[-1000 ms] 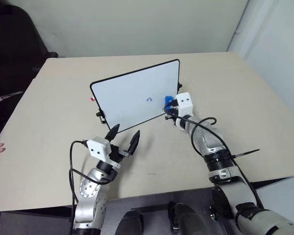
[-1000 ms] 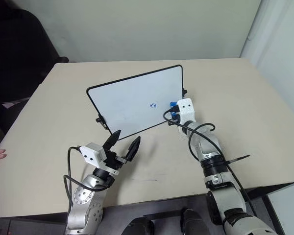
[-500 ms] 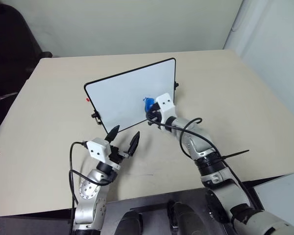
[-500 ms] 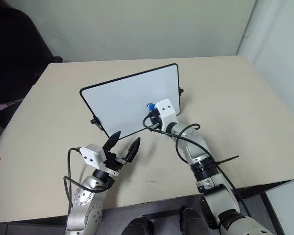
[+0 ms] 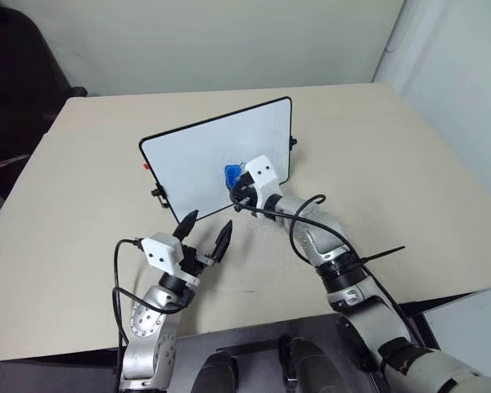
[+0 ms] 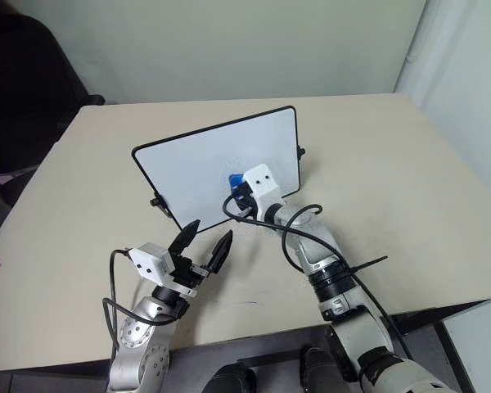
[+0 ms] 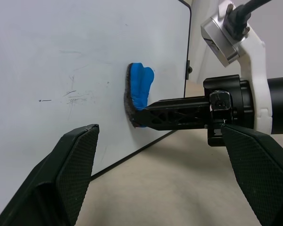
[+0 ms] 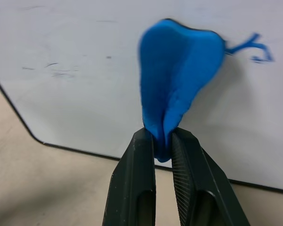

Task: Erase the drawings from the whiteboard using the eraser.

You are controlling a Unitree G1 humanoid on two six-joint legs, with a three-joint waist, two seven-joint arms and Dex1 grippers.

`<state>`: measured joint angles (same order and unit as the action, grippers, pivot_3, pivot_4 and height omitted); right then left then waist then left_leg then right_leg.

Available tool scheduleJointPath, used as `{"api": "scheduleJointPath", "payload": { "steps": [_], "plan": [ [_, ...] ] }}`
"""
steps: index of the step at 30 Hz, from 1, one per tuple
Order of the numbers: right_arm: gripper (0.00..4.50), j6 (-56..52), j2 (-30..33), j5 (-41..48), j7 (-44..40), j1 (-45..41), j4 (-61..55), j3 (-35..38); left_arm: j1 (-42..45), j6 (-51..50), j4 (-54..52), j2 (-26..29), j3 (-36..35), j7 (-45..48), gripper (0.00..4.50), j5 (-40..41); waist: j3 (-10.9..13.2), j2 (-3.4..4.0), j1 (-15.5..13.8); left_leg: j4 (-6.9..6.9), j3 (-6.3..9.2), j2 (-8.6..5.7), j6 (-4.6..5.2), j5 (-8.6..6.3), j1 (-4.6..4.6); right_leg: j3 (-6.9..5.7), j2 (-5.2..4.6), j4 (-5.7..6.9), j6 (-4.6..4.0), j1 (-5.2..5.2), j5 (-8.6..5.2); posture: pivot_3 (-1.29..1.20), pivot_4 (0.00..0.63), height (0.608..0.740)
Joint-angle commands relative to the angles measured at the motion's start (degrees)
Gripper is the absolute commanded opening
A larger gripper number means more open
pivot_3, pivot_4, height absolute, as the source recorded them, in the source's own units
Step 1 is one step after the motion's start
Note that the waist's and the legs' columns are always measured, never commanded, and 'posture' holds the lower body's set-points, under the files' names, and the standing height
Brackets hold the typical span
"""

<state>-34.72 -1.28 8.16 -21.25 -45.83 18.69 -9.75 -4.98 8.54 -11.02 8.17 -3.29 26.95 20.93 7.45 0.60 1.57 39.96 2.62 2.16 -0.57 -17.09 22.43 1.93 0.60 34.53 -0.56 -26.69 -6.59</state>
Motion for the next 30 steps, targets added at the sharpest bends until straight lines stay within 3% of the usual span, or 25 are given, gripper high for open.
{"api": "scheduleJointPath", "payload": {
  "steps": [1, 9, 20, 30],
  "plan": [
    [0.25, 2.57, 1.97, 0.52, 2.85, -3.53, 2.15, 5.62, 0.42, 0.27, -1.88, 0.45, -0.38, 0.14, 4.50, 0.58, 0.01, -0.01, -0.11, 0.03, 0.01, 0.00, -0.02, 0.05, 0.00, 0.00, 0.00, 0.00, 0.03, 0.02, -0.01, 0.00, 0.150, 0.740],
    [0.25, 3.00, 2.73, 0.51, 3.61, -4.65, 4.02, 7.71, 1.73, 0.46, -0.54, 0.71, -0.54, 0.67, 4.50, 0.40, 0.01, -0.02, -0.11, 0.04, 0.12, 0.02, 0.00, 0.26, -0.02, 0.02, 0.11, 0.00, 0.35, -0.01, 0.04, 0.00, 0.150, 0.740],
    [0.25, 2.94, -2.56, 1.19, -2.24, -4.40, -2.07, 0.30, 2.92, 0.88, 0.77, 0.22, 0.27, 0.94, 4.50, -0.13, 0.02, -0.01, 0.71, -0.04, 0.07, 0.18, -0.12, 0.17, 0.01, 0.04, 0.28, -0.01, 0.23, -0.16, 0.08, 0.00, 0.150, 0.740],
    [0.25, 1.64, -5.89, 1.60, -3.96, -5.21, -1.82, -1.29, 2.05, 1.37, 0.07, -0.10, 0.42, 0.24, 4.50, -0.67, 0.02, -0.01, 0.65, -0.04, 0.04, 0.37, -0.24, 0.10, 0.05, 0.01, 0.39, -0.10, 0.15, -0.18, 0.07, 0.00, 0.150, 0.740]
  ]
}}
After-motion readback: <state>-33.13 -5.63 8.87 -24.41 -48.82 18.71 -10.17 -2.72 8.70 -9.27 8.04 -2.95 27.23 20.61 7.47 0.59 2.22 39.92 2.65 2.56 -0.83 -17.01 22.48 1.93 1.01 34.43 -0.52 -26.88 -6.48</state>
